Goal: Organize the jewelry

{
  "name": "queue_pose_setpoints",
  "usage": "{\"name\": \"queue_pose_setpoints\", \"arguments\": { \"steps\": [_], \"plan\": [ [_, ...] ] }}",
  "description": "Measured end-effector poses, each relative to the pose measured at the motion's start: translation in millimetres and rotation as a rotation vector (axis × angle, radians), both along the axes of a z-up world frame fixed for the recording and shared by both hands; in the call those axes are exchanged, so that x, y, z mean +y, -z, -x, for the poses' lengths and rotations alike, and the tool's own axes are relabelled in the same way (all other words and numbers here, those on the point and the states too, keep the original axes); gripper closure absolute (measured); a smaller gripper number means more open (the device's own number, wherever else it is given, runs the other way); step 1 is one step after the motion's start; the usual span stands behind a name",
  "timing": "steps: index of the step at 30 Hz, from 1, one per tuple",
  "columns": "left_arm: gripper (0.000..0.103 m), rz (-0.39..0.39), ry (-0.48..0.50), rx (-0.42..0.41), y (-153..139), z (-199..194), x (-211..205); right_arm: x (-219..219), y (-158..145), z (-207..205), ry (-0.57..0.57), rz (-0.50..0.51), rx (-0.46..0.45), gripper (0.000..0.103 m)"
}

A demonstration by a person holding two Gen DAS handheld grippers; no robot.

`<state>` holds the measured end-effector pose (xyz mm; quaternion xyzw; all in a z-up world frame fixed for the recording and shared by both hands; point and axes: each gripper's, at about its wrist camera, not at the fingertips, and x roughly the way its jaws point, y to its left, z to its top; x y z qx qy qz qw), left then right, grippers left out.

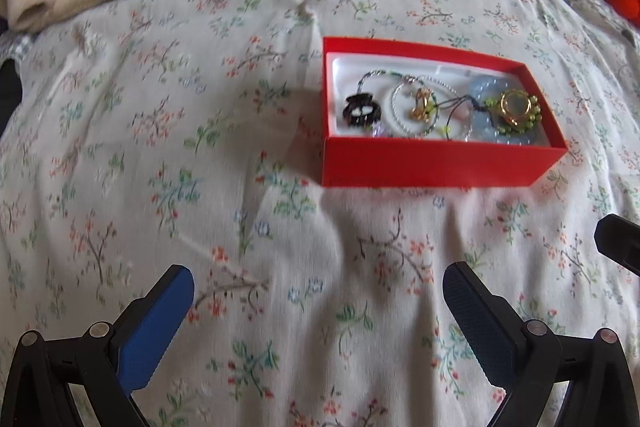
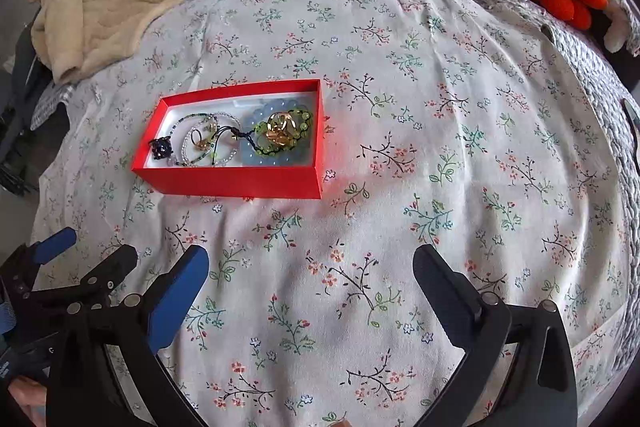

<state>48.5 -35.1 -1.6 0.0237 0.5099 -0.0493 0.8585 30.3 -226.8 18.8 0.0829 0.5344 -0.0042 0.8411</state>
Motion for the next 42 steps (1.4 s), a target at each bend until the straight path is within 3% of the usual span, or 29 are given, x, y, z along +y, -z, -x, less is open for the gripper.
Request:
{"name": "queue_pose_setpoints", "arguments": {
  "steps": [11, 42],
  "plan": [
    [0.001, -0.023, -0.011, 0.027, 9, 16, -1, 13, 12, 14, -0.016, 0.098, 0.046, 0.0],
    [0.001, -0.007, -0.023, 0.022, 5, 12, 4, 19, 24, 7, -0.02, 0.149, 0.072, 0.0]
  ]
}}
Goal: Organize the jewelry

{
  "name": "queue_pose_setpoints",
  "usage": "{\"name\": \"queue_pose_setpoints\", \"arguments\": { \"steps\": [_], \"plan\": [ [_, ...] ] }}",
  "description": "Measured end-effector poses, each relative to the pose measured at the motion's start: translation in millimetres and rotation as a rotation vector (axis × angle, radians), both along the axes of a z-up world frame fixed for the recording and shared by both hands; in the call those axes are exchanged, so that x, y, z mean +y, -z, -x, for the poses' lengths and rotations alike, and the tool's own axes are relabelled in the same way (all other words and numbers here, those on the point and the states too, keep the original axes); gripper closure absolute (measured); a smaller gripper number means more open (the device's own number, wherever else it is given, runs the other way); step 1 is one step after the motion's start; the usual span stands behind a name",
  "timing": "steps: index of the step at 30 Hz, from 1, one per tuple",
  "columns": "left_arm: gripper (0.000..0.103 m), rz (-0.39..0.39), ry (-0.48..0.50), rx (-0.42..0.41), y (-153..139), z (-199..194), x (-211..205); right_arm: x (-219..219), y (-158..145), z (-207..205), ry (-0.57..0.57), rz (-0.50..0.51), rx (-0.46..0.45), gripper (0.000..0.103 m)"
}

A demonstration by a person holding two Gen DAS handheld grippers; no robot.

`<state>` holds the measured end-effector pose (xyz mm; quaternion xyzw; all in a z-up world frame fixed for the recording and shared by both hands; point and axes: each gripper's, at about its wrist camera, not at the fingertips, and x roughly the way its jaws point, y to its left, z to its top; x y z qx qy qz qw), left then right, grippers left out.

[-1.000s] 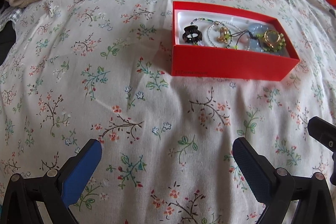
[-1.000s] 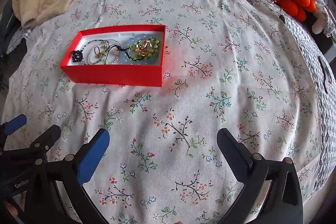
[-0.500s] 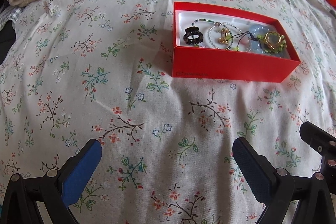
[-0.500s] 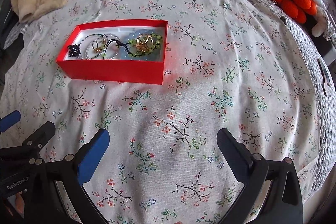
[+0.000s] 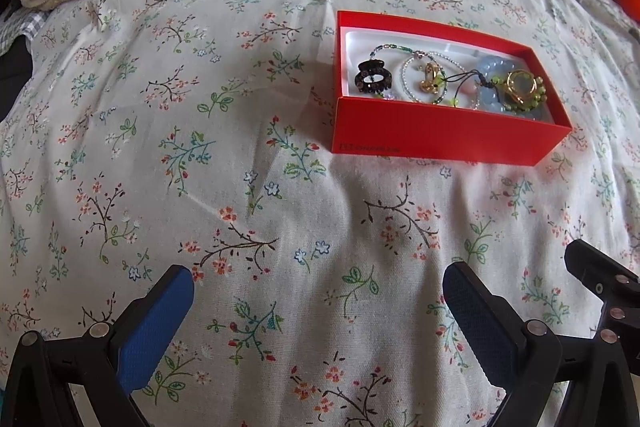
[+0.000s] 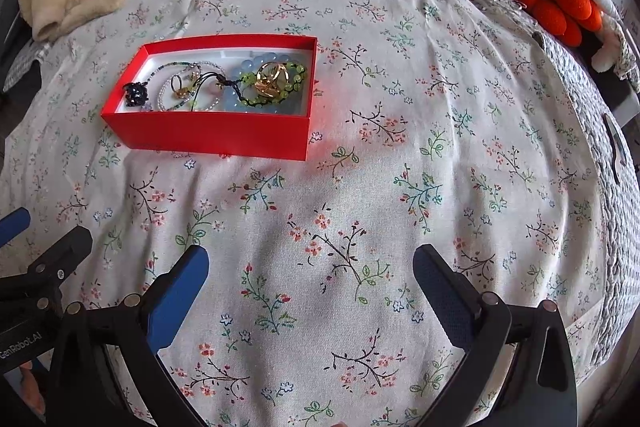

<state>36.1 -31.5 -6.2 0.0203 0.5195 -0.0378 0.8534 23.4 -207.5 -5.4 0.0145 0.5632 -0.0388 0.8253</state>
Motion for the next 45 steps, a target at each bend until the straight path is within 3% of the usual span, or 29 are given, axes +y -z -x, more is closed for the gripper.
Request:
{"name": "queue_pose_setpoints", "arguments": {
  "steps": [45],
  "plan": [
    [0.001, -0.001, 0.015, 0.002, -1.4, 2.3, -3.1, 5.6, 4.5, -0.2, -0.02, 0.014, 0.017, 0.0]
  ]
}}
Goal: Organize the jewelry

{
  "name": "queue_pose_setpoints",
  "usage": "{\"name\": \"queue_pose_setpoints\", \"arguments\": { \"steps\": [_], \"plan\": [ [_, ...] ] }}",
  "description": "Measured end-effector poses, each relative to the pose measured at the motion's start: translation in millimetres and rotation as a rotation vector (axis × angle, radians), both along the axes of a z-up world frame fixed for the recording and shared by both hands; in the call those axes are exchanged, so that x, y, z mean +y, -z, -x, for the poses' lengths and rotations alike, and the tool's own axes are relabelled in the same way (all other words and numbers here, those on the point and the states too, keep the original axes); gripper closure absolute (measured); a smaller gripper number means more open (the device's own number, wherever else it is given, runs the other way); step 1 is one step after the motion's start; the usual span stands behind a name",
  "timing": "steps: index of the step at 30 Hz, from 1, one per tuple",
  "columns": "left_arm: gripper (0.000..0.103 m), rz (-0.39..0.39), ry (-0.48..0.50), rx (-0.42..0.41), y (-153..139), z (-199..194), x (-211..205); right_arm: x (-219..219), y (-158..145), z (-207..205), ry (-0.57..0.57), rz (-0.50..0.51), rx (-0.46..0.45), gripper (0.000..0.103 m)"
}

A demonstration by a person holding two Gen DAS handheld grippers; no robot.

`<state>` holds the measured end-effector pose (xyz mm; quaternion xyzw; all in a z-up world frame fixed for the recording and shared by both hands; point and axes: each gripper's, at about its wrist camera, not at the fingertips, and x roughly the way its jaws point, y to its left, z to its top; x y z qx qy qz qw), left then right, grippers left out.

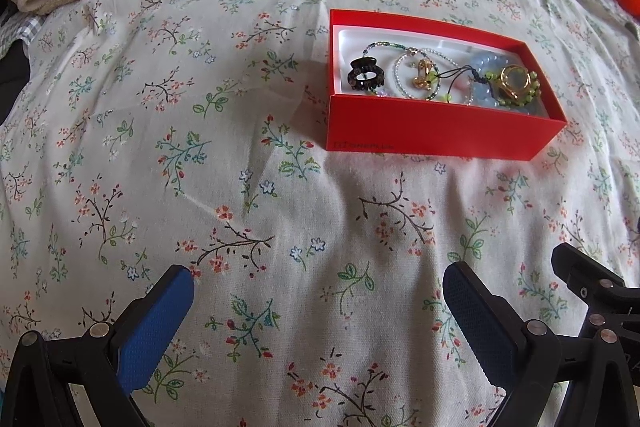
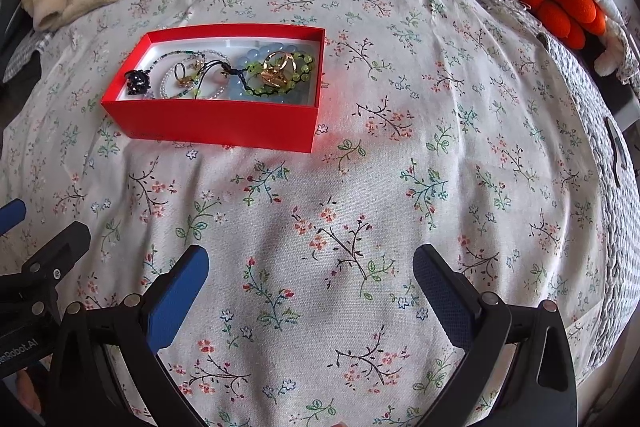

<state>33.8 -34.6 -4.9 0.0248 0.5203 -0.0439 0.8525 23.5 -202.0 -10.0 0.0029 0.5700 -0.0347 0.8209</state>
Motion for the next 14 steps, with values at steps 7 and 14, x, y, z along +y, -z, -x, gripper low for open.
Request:
{"name": "queue_pose_setpoints", "arguments": {
  "steps": [7, 14],
  "plan": [
    [0.001, 0.002, -0.002, 0.012, 3.6, 1.1, 0.4, 0.1, 0.0, -0.1, 0.0, 0.0, 0.001, 0.0],
    [0.001, -0.002, 0.012, 0.015, 4.3, 3.0, -1.0, -2.9, 0.0, 2.0, -0.004, 0.003, -0.003, 0.0]
  ]
}}
